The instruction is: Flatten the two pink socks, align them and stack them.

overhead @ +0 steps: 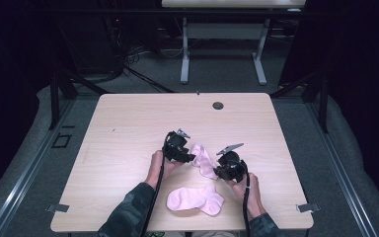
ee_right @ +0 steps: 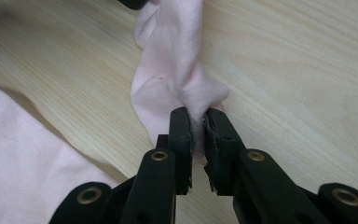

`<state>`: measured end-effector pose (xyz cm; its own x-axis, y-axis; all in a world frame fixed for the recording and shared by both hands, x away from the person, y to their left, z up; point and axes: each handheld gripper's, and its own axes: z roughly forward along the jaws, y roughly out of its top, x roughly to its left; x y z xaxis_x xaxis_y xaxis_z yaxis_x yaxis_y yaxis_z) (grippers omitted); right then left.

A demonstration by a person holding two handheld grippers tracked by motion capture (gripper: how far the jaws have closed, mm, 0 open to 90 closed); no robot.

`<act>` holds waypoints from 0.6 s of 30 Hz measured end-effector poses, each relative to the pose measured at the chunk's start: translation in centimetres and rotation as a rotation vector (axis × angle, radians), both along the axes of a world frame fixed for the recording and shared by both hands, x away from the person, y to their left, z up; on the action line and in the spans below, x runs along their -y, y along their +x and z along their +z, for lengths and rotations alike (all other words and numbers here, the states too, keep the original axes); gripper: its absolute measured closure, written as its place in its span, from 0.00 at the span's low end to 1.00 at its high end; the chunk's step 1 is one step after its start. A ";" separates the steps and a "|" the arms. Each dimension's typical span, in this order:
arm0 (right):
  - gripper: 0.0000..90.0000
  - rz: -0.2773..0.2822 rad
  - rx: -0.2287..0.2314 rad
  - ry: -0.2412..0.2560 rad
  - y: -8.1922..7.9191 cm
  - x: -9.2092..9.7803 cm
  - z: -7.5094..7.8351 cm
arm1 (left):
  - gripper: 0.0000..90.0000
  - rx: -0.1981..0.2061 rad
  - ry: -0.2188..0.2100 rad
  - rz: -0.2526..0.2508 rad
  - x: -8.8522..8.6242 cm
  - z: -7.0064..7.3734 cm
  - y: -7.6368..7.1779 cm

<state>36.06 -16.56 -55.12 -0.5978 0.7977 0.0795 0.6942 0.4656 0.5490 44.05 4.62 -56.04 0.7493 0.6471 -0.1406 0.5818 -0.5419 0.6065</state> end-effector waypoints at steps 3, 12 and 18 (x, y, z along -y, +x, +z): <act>0.91 -0.002 0.001 0.001 0.0 -0.1 -0.2 | 0.69 0.001 0.028 -0.002 0.8 -0.2 0.3; 0.91 0.021 -0.010 0.001 -0.2 -0.2 -0.1 | 0.97 0.038 0.049 -0.030 1.2 -0.3 -0.3; 0.91 0.038 -0.001 -0.006 -0.2 0.1 0.8 | 0.98 0.235 -0.038 0.007 -1.2 1.4 -1.8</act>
<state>35.90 -16.69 -54.35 -0.6276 0.7749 0.0751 0.6765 0.4951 0.5452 42.28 5.78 -54.60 0.7600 0.6498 0.0124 0.4259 -0.5123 0.7457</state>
